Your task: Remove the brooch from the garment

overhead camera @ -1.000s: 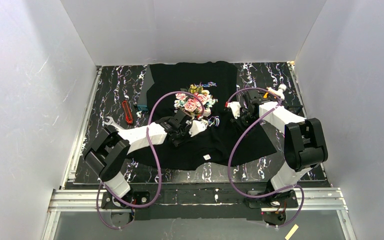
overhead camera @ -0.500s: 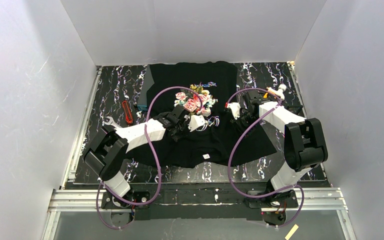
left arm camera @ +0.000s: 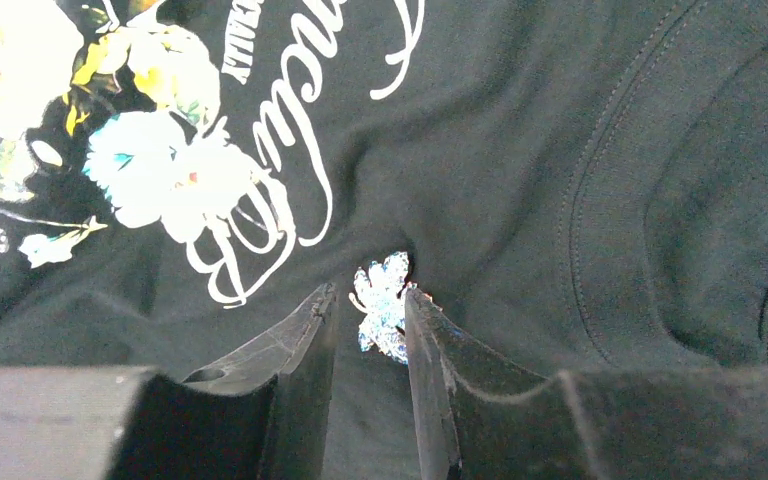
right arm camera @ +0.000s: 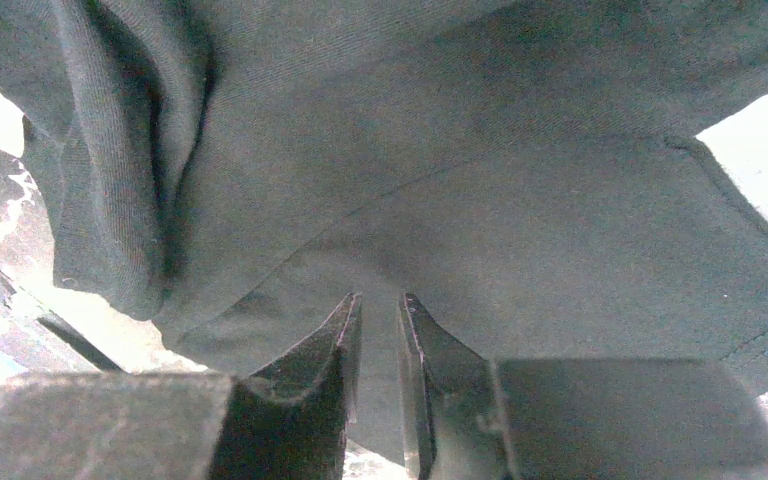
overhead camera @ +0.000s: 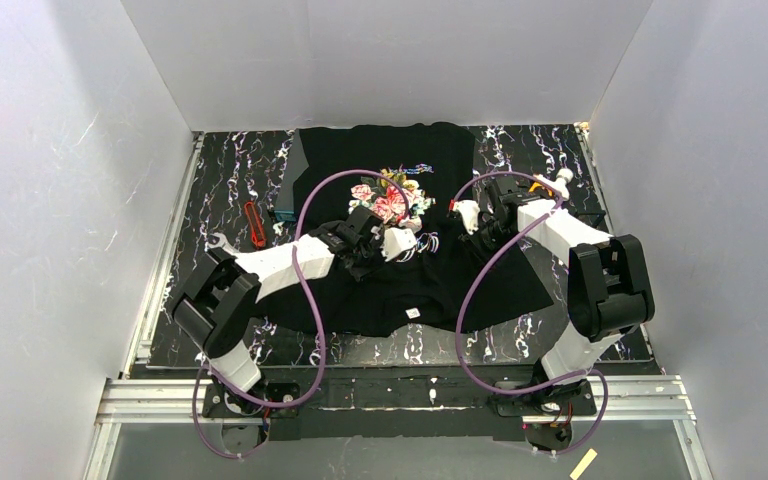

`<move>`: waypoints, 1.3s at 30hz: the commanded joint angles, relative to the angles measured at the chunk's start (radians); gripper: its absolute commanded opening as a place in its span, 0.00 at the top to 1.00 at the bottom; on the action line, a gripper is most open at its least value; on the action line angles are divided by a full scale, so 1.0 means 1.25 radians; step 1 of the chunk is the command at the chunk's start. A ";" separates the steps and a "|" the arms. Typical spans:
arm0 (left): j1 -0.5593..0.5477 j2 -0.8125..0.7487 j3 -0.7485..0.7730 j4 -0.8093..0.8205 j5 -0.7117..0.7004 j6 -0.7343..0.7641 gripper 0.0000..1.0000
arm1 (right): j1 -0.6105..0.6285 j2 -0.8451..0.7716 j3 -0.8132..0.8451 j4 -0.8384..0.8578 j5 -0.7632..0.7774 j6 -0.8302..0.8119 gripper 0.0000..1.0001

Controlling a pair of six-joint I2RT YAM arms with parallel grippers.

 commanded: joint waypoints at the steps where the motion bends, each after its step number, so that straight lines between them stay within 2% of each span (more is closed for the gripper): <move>1: 0.010 0.019 0.039 -0.017 0.049 0.014 0.68 | 0.000 0.007 0.038 -0.017 -0.021 0.003 0.73; 5: 0.023 -0.020 0.018 -0.042 0.109 0.049 0.58 | 0.000 0.007 0.040 -0.017 -0.021 -0.003 0.72; 9: 0.023 -0.053 -0.023 -0.038 0.133 0.090 0.57 | -0.001 0.008 0.040 -0.017 -0.023 -0.006 0.72; 15: 0.023 -0.010 -0.014 -0.047 0.101 0.103 0.55 | -0.003 0.012 0.046 -0.019 -0.028 -0.006 0.72; 26: 0.037 0.036 0.059 -0.039 0.069 0.053 0.66 | -0.005 0.005 0.051 -0.032 -0.038 -0.012 0.72; 39: 0.074 0.051 0.096 -0.083 0.104 0.047 0.71 | -0.005 0.003 0.049 -0.026 -0.045 -0.008 0.71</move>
